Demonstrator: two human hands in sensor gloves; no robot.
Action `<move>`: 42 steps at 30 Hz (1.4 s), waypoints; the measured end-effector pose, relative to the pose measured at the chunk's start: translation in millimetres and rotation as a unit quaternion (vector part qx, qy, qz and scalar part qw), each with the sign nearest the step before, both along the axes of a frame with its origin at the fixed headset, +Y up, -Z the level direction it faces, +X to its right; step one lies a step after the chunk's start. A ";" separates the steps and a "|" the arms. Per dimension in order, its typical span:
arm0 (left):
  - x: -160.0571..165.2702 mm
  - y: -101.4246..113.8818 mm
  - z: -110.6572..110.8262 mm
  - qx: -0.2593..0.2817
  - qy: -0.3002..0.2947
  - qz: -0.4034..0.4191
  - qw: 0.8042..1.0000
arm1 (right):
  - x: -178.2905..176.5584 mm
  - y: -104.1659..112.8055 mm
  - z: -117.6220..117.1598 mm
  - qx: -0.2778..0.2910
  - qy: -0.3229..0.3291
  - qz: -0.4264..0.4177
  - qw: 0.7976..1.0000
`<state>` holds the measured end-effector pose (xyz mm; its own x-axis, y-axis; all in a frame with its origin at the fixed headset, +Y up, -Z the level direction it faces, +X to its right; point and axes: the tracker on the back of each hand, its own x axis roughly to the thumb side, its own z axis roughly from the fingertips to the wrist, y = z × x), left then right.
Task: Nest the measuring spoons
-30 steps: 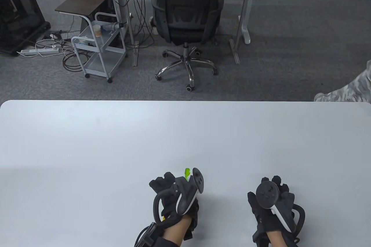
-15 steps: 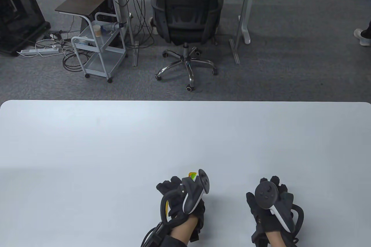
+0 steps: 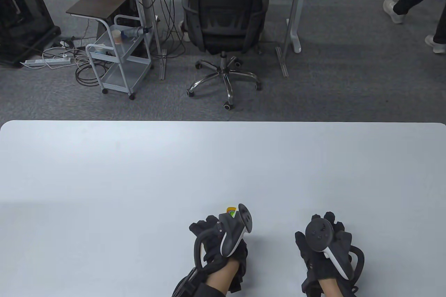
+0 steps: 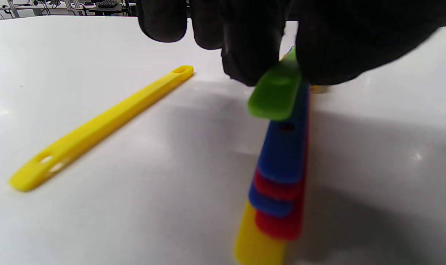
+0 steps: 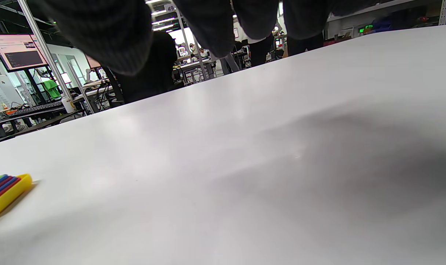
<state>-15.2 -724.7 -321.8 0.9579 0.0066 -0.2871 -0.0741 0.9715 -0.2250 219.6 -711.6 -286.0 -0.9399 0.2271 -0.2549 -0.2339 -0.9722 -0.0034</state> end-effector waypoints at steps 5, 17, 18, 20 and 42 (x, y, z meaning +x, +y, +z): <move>0.2 0.6 1.0 -0.001 0.002 -0.002 1.000 | -0.3 0.0 0.2 0.000 0.000 -0.001 1.000; 0.0 0.1 2.7 -0.010 0.003 0.001 1.000 | -1.7 -0.1 0.4 -0.002 0.001 -0.001 1.000; 0.0 0.2 2.7 -0.010 0.003 0.002 1.000 | -1.8 -0.2 0.5 -0.002 0.002 -0.001 1.000; -0.3 0.3 2.8 -0.009 0.004 0.003 1.000 | -2.2 -0.2 0.6 -0.003 0.002 0.000 1.000; -23.6 25.1 11.1 0.030 -0.015 0.007 0.999 | -4.2 1.7 2.2 0.001 0.004 0.002 1.000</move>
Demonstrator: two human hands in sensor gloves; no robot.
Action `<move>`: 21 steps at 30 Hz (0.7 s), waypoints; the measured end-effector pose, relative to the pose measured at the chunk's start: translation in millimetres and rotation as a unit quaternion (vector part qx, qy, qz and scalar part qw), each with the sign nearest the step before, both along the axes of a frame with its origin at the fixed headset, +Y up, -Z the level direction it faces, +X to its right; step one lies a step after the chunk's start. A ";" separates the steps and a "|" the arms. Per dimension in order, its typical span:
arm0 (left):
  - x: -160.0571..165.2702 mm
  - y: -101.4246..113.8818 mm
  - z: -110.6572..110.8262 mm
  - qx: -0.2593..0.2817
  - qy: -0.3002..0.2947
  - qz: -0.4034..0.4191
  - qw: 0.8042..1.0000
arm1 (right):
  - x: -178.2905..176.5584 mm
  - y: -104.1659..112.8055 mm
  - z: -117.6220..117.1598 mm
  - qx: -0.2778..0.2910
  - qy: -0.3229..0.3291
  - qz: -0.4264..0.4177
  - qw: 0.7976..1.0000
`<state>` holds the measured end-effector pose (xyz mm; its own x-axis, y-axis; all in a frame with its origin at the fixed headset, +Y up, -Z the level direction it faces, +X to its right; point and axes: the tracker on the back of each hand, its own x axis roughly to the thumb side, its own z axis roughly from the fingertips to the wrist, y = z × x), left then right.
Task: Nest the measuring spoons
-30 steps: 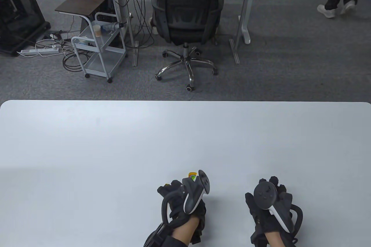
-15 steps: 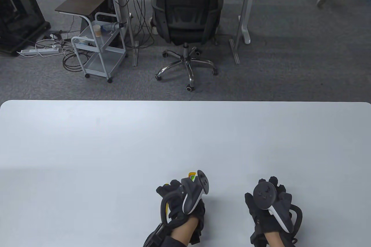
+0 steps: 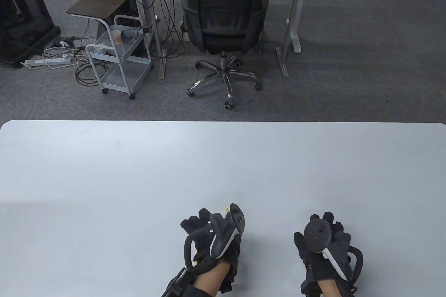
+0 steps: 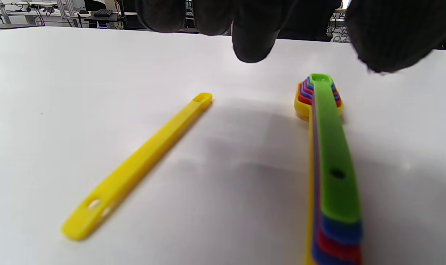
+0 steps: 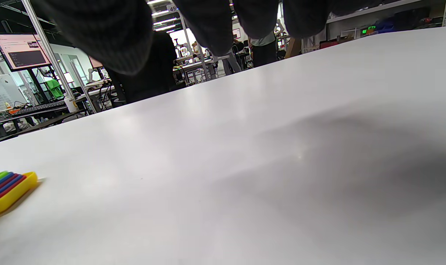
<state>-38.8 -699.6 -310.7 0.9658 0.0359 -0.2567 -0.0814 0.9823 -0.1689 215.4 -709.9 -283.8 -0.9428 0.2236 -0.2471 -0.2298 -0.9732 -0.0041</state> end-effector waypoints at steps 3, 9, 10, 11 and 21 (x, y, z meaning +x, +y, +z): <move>-7.5 3.8 1.5 0.006 0.001 0.001 1.000 | -0.2 0.3 0.3 0.000 0.000 0.001 1.000; -23.0 3.4 1.2 0.009 0.009 -0.009 1.000 | -0.4 0.3 0.6 0.000 -0.001 0.001 1.000; -25.9 2.5 1.3 0.009 0.011 -0.010 1.000 | -0.4 0.2 0.6 -0.001 -0.001 0.001 1.000; -28.6 1.2 1.2 0.009 0.013 -0.011 1.000 | -0.3 0.3 0.7 -0.001 -0.001 0.001 1.000; -49.1 -15.8 -0.5 -0.006 0.029 -0.023 0.999 | -1.2 1.0 0.7 -0.004 -0.001 0.006 1.000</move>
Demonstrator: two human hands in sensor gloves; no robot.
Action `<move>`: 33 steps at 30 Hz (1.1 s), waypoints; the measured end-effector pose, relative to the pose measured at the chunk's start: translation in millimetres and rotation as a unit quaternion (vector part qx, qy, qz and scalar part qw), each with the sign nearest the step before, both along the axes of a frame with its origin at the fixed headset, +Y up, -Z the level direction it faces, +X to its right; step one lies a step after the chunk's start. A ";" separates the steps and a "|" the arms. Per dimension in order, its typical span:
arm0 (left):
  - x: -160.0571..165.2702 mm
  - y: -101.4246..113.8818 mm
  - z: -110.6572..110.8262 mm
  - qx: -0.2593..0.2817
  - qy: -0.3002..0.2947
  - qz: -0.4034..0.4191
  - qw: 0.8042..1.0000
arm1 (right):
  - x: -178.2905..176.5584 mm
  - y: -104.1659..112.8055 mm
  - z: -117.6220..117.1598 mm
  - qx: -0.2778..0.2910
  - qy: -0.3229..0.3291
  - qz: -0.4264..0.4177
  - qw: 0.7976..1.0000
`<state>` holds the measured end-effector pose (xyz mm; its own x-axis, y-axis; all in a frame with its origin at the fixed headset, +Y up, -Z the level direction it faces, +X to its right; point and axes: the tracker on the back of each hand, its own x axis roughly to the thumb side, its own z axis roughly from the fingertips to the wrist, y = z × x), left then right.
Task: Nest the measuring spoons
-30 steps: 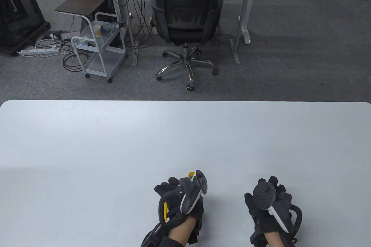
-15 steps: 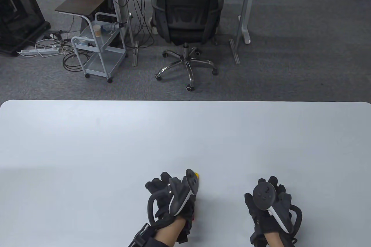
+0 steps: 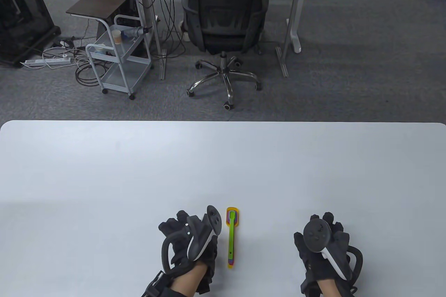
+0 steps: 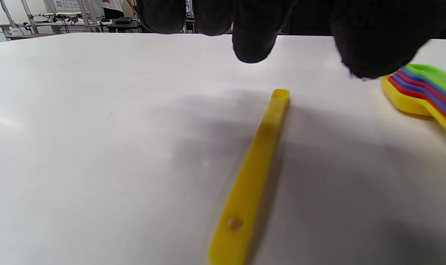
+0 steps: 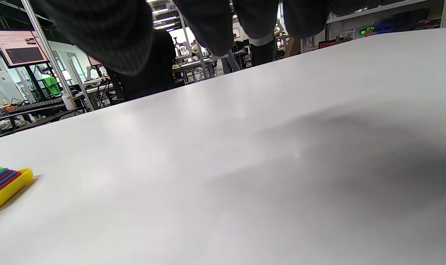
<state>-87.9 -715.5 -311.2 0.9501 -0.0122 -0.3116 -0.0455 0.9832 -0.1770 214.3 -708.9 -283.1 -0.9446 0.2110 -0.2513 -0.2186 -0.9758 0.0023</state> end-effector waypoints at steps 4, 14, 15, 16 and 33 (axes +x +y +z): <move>-3.5 -6.7 -0.7 -0.007 0.004 -0.004 1.000 | -0.7 0.1 0.0 -0.002 0.001 0.003 1.000; -7.6 -23.0 -2.8 -0.029 0.013 -0.014 0.999 | -1.9 0.3 -0.3 -0.002 0.002 0.006 1.000; -7.8 -23.9 -3.0 -0.029 0.014 -0.012 0.999 | -2.1 0.3 -0.3 -0.002 0.002 0.006 1.000; -8.2 -25.2 -3.5 -0.030 0.015 -0.012 0.999 | -2.4 0.3 -0.3 -0.003 0.003 0.007 1.000; -7.0 -29.0 -3.5 -0.018 0.024 -0.011 0.999 | -4.4 0.9 -0.4 -0.006 0.002 0.013 1.000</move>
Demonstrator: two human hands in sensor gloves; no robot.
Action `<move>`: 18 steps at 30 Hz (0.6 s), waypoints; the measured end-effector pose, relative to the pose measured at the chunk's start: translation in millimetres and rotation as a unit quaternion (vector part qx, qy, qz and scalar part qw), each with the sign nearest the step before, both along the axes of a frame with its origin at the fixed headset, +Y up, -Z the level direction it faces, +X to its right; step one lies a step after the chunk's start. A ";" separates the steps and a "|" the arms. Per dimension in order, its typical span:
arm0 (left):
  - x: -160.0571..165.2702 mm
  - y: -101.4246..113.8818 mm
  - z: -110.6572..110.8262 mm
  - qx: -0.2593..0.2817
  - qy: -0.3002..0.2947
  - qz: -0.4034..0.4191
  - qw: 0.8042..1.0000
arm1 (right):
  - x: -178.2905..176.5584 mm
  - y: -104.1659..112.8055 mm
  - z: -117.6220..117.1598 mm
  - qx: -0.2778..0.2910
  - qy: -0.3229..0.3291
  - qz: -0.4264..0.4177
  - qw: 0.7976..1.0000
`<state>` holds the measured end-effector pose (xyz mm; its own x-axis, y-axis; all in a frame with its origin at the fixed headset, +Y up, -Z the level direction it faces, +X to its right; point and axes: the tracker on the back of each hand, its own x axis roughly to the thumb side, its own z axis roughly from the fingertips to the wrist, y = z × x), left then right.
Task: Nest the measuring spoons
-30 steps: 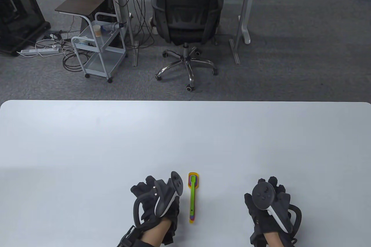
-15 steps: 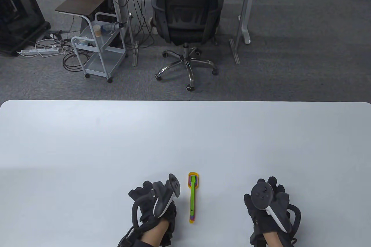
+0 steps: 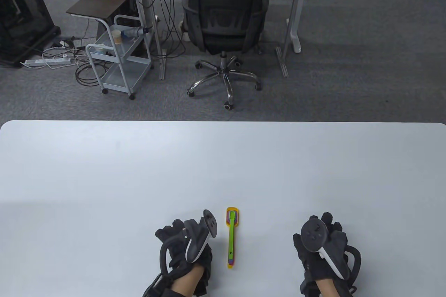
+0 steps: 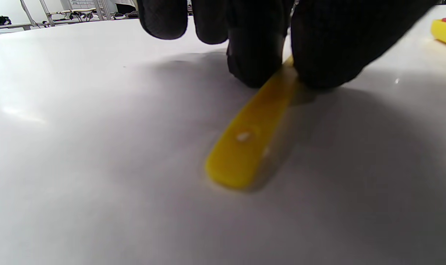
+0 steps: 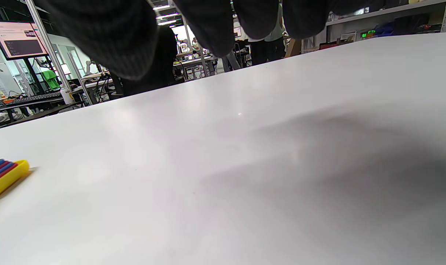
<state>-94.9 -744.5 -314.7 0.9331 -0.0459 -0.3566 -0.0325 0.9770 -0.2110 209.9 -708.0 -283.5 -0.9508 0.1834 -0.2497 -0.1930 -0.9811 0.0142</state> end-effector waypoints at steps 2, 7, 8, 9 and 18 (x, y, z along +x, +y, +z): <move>0.0 -0.7 -0.2 0.003 0.002 0.002 1.000 | 0.0 0.1 0.0 0.000 0.000 -0.001 1.000; -0.2 -1.1 -0.2 0.008 0.005 0.004 1.000 | -0.2 0.1 0.1 0.000 0.000 -0.001 1.000; -0.2 -1.2 -0.2 0.009 0.006 0.004 1.000 | -0.3 0.2 0.1 0.000 0.000 -0.001 1.000; -0.3 -1.1 -0.2 0.009 0.006 0.003 1.000 | -0.2 0.3 0.1 0.000 0.000 -0.001 1.000; -2.1 -0.2 -1.4 0.012 0.009 0.005 1.000 | -0.4 0.3 0.3 -0.001 0.001 -0.001 1.000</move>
<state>-96.9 -744.7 -316.1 0.9268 -0.0273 -0.3746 -0.0462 0.9815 -0.1858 209.4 -707.7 -283.1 -0.9511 0.1842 -0.2479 -0.1943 -0.9808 0.0167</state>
